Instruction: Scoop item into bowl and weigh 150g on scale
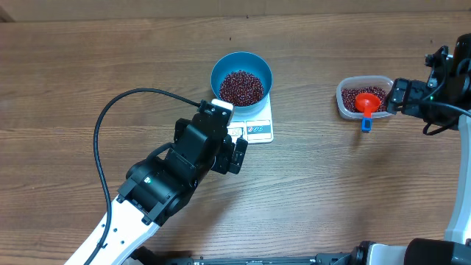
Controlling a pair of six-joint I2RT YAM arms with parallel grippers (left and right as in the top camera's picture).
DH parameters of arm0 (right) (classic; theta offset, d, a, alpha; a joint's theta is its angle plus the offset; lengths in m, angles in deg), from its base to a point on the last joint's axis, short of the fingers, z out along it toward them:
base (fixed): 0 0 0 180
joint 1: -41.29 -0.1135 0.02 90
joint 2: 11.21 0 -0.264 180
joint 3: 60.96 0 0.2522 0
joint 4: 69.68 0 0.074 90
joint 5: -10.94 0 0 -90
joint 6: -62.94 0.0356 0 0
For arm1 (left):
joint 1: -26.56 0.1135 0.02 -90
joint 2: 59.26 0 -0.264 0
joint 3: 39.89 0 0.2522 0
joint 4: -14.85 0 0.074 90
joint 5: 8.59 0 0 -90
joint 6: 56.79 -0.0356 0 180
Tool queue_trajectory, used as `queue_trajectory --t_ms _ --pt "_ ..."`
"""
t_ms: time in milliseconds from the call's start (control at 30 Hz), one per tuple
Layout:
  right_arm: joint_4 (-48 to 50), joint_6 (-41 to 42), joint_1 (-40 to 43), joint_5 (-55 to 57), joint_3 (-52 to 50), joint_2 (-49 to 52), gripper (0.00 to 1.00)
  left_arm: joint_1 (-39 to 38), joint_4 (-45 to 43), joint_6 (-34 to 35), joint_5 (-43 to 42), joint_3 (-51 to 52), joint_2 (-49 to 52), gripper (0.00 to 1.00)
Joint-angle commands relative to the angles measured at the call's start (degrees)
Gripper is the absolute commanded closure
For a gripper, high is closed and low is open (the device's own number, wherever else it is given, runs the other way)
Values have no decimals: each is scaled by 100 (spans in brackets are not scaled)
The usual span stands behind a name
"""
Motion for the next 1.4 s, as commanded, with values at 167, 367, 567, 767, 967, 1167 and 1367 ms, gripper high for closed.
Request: queue_trajectory --t_ms 167,367,567,767,967,1167,1367 --pt "17 -39 -28 -4 111 -74 0 37 -4 74 57 9 22 0" --pt "20 -39 -28 -4 111 -74 0 37 4 74 57 31 -114 0" --pt "20 -39 -28 -4 111 -74 0 37 105 76 28 463 -599 1" --pt "17 -39 -28 -4 111 -74 0 85 -111 74 33 1493 -1545 0" --pt "20 -37 -28 -4 111 -74 0 415 -352 33 37 2446 -2935 0" --pt "20 -39 -28 -4 111 -74 0 1080 -367 33 28 2855 -4041 0" --pt "20 -37 -28 -4 111 -74 0 1805 -463 -494 -184 2865 -4754 1"
